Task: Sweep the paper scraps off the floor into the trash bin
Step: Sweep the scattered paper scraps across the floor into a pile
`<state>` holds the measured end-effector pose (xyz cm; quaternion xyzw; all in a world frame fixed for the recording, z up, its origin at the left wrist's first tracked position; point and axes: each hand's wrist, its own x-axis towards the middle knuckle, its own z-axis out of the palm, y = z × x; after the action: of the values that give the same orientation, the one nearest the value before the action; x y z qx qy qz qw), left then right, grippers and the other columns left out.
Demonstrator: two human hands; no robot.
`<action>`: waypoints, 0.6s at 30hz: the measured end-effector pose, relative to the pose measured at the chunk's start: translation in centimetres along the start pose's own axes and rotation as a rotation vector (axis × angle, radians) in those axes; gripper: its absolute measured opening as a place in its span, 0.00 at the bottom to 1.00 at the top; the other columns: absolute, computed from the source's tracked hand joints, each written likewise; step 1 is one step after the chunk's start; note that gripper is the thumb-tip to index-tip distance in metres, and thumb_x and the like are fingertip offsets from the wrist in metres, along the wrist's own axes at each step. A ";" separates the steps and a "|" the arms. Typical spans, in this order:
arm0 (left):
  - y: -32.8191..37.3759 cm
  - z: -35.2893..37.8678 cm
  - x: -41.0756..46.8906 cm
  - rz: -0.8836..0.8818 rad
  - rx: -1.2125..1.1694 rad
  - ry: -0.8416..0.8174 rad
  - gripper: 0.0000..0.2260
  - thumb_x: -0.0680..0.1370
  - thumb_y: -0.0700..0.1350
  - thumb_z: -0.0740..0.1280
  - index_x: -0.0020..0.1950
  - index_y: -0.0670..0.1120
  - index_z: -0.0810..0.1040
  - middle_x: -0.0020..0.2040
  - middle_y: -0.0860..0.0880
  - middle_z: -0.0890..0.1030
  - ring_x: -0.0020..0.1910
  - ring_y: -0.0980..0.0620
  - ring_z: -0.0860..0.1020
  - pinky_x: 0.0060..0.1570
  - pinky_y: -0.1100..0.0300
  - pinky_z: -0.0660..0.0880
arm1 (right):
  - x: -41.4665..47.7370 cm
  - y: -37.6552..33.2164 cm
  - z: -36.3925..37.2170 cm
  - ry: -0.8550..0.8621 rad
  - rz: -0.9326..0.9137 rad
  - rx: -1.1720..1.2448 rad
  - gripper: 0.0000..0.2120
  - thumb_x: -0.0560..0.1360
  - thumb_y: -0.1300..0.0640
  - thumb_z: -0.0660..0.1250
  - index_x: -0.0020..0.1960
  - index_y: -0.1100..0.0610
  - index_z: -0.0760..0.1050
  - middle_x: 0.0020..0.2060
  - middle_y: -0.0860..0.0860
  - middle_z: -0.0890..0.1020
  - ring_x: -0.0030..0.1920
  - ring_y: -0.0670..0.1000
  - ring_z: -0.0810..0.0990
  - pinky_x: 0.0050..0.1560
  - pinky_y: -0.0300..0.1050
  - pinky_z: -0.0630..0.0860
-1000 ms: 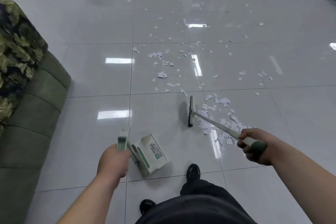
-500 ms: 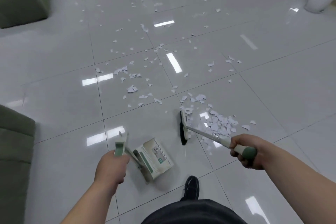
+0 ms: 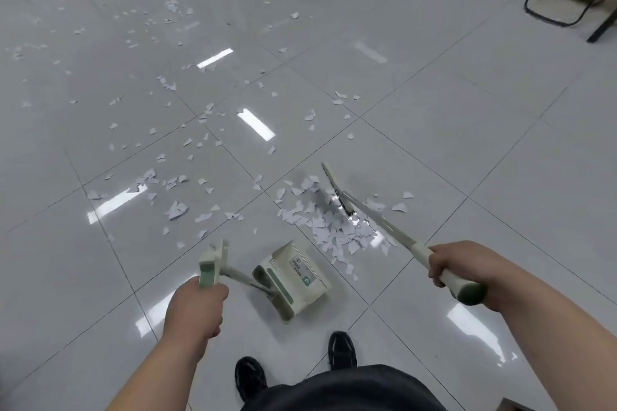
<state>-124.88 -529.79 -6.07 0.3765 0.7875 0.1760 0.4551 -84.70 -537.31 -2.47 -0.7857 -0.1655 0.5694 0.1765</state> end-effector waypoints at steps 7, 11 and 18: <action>3.3 1.2 2.6 0.067 0.034 -0.102 0.07 0.73 0.33 0.61 0.42 0.44 0.67 0.37 0.43 0.65 0.32 0.47 0.61 0.30 0.57 0.62 | 3.5 2.4 -0.1 0.220 0.103 -0.034 0.06 0.64 0.68 0.71 0.40 0.65 0.77 0.32 0.60 0.80 0.32 0.57 0.75 0.31 0.42 0.70; 5.1 -0.2 4.5 0.111 0.090 -0.160 0.07 0.73 0.33 0.61 0.41 0.44 0.66 0.36 0.44 0.65 0.31 0.48 0.61 0.29 0.58 0.61 | 5.6 2.3 0.3 0.306 0.183 -0.010 0.15 0.61 0.65 0.71 0.47 0.68 0.78 0.39 0.62 0.81 0.35 0.59 0.77 0.37 0.47 0.73; 6.0 -2.9 8.6 0.118 0.213 -0.247 0.08 0.72 0.33 0.60 0.40 0.45 0.64 0.32 0.46 0.63 0.29 0.49 0.59 0.25 0.61 0.58 | 10.2 -0.4 3.6 0.355 0.243 0.044 0.06 0.68 0.68 0.68 0.44 0.64 0.73 0.37 0.58 0.72 0.36 0.57 0.70 0.34 0.42 0.66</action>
<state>-127.34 -519.21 -5.87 0.4871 0.7161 0.0703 0.4950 -85.14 -531.92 -11.83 -0.8838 -0.0233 0.4426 0.1499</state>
